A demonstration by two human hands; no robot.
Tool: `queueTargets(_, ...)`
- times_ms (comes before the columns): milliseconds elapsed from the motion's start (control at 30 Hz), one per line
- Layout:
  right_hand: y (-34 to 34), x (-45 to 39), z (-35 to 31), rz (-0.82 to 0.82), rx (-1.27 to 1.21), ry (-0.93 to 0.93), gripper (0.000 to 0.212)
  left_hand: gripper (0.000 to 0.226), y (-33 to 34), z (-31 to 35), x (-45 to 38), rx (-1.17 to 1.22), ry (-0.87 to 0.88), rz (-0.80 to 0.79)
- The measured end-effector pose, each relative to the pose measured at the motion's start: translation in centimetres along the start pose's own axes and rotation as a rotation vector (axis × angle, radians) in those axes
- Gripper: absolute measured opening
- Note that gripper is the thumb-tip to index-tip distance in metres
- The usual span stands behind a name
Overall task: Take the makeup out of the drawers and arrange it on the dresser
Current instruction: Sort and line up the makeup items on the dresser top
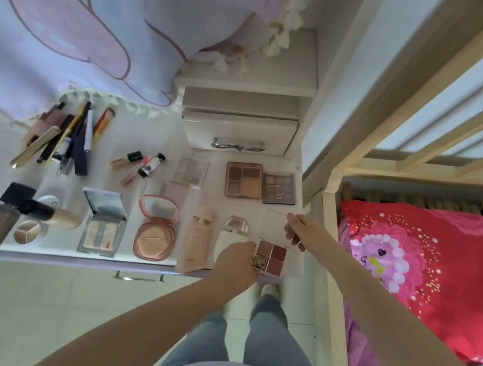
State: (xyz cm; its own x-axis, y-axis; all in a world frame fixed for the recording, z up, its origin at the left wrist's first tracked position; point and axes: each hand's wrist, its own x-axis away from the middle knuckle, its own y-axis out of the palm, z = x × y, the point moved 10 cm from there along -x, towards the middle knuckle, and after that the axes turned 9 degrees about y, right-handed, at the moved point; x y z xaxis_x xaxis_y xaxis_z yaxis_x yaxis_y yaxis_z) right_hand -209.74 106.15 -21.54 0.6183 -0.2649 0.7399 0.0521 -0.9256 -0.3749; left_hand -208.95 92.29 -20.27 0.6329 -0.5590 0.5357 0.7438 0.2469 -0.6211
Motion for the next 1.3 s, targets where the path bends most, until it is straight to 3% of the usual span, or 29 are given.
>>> queueTargets(67,0.4,-0.9,0.2,-0.020,0.080,-0.001,0.037,0.009,0.6,-0.4,-0.2,-0.064,-0.047,0.010)
queueTargets(200,0.6,-2.3,-0.2,-0.065,0.208,-0.048,0.037,0.021,1.6,0.1,-0.6,-0.082,-0.136,0.066)
queueTargets(433,0.5,-3.6,-0.8,-0.125,0.355,-0.194,0.034,0.026,3.1,1.3,-0.5,-0.107,-0.294,0.117)
queueTargets(667,1.6,-4.1,-1.5,-0.203,0.656,-0.302,0.036,0.026,2.9,1.9,-0.3,-0.180,-0.370,0.145)
queueTargets(767,1.3,-4.2,-2.2,-0.177,0.831,-0.344,0.041,0.027,3.1,1.6,-0.2,-0.180,-0.407,0.162)
queueTargets(867,-0.4,-3.9,-4.6,0.030,1.004,-0.492,0.037,0.022,3.2,1.3,0.0,-0.147,-0.437,0.179)
queueTargets(933,-1.5,-3.4,-6.8,0.171,0.989,-0.654,0.031,0.022,3.1,1.3,0.2,-0.134,-0.446,0.207)
queueTargets(1000,-1.4,-4.0,-7.9,0.184,1.026,-0.744,0.040,0.022,2.9,1.3,0.5,-0.122,-0.458,0.235)
queueTargets(1133,-0.7,-6.5,-7.5,0.040,1.099,-0.674,0.063,0.021,2.3,1.5,1.2,-0.123,-0.461,0.281)
queueTargets(1300,-2.1,-5.9,-8.4,0.010,0.864,-0.697,0.045,0.031,-0.2,1.8,1.8,-0.061,-0.425,0.348)
